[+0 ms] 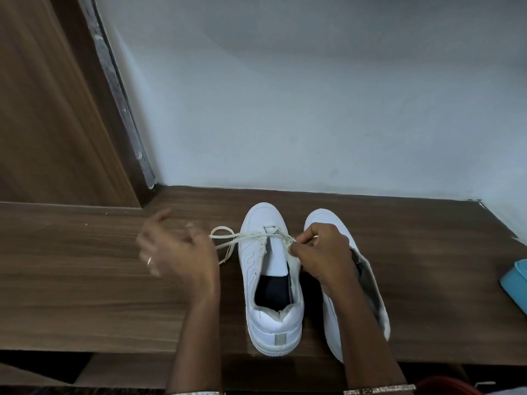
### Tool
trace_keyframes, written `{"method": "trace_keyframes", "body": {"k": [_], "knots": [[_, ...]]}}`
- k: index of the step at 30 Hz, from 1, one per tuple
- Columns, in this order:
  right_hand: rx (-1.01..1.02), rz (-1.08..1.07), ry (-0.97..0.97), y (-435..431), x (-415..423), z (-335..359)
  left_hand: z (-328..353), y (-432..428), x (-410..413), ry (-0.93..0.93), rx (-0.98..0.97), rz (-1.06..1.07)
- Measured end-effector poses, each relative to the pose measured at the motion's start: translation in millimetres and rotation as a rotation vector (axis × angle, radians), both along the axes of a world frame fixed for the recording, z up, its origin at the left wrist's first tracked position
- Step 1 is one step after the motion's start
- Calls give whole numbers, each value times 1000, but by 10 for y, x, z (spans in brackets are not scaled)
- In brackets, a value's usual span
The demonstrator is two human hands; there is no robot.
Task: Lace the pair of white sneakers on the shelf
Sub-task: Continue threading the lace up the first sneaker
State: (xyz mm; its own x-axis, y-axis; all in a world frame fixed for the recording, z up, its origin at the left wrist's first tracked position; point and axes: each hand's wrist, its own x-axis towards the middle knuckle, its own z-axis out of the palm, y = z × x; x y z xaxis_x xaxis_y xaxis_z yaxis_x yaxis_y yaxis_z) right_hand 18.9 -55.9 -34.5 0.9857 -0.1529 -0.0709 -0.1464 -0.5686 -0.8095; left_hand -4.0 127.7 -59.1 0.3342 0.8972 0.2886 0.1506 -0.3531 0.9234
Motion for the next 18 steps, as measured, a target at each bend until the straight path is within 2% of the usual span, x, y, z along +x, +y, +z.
{"method": "trace_keyframes", "body": {"k": [2,5,8,13,18], "knots": [[0,-4,3,7,-4,1,55,-85,56,-3,260,-305],[-2,-5,3,10,-5,7,52,-299,122,212,389,-633],[-15,10,-7,5,-13,16,21,-471,119,410,514,-664],[-25,19,-13,4,-17,27,24,-556,122,481,548,-588],[-16,16,-9,-6,-20,17,58,-631,99,540,503,-544]]}}
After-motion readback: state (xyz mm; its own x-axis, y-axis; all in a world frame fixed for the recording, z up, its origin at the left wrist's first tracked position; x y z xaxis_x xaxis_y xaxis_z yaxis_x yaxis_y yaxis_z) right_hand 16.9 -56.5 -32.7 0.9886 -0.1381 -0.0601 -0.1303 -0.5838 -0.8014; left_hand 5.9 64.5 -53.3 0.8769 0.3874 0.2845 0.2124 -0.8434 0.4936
